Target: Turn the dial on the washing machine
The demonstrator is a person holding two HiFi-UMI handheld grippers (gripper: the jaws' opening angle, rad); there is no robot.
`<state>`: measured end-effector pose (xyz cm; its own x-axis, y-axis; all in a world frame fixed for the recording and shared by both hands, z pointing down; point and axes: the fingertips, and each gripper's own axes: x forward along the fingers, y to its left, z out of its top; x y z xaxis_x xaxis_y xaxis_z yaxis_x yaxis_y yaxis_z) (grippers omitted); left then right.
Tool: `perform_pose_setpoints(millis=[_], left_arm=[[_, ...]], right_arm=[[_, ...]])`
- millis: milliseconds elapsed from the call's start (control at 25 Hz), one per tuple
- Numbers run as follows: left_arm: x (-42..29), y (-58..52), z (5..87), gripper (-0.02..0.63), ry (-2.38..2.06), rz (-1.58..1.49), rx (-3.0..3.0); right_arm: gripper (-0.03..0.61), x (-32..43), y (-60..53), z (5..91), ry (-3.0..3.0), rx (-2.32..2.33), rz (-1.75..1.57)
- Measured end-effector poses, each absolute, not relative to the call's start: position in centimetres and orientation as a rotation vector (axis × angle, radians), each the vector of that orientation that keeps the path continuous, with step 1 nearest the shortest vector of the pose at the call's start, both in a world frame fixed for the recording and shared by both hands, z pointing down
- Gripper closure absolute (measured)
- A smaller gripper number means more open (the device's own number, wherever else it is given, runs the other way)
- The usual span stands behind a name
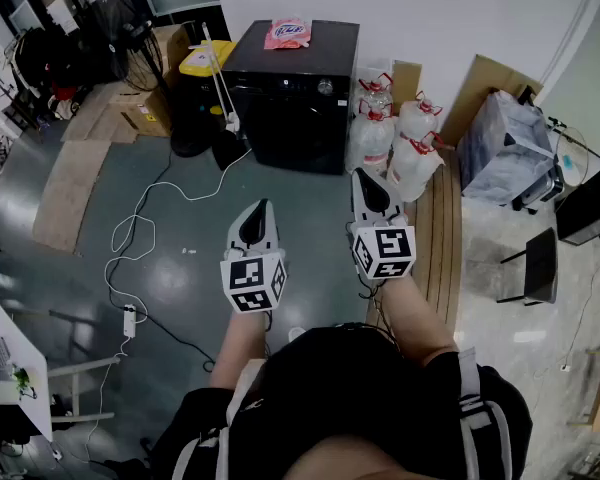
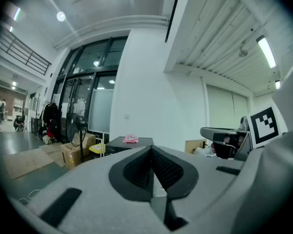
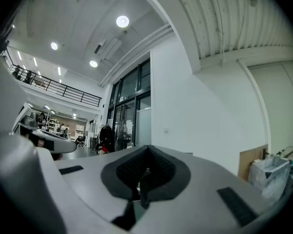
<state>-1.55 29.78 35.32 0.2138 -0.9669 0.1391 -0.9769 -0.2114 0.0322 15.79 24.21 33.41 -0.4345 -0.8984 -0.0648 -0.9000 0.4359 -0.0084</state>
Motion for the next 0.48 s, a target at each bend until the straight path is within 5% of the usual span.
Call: perform_pose_setpoints(millis=[480], left_arm=[[-3.7, 31.5, 34.8, 0.618, -1.901, 0.117, 2.364]], right_arm=[[0.571, 13.1, 25.9, 32.9, 2.606, -1.601, 0.024]])
